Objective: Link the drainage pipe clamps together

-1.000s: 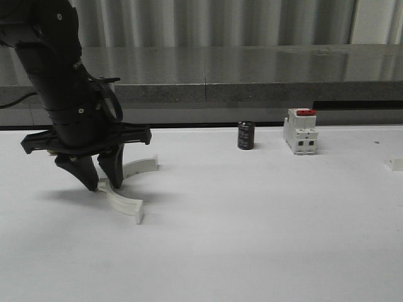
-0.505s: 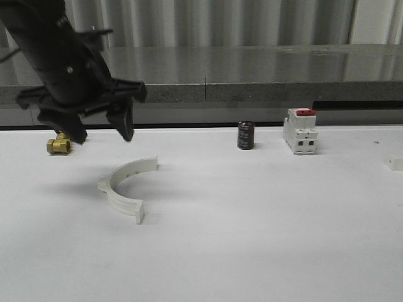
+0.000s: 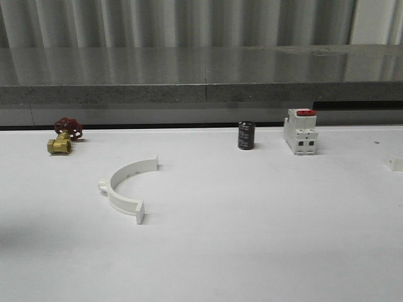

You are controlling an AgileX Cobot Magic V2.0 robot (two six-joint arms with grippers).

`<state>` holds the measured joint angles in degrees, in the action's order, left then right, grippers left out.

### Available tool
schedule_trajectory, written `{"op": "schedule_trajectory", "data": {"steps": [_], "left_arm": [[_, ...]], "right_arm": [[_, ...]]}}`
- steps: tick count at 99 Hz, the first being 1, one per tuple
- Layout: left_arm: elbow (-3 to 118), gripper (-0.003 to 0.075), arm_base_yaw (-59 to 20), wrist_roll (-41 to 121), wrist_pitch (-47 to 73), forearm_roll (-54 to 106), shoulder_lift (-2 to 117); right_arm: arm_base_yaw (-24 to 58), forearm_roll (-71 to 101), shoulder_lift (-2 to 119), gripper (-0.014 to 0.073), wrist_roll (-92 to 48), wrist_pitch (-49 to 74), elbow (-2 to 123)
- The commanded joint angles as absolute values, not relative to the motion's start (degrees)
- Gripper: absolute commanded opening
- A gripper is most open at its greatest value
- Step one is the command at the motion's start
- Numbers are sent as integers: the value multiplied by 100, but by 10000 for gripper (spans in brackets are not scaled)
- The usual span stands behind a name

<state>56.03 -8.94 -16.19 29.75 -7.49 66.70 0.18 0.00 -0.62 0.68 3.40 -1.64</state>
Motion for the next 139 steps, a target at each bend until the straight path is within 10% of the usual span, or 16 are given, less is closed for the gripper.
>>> {"op": "schedule_trajectory", "data": {"steps": [1, 66, 101, 139], "left_arm": [[5344, 512, -716, -1548, 2576, -760, 6004], [2421, 501, -619, -1548, 2561, -724, 1989], [2269, -22, -619, -1548, 2525, -724, 1708], [2269, -20, -619, -1548, 2525, -724, 1708]], "right_arm": [[-23, 0, -142, -67, 53, -144, -53], [-23, 0, -142, -67, 53, -377, -53], [-23, 0, -108, -67, 53, 34, 483], [-23, 0, 1946, -67, 53, 2534, 3011]]}}
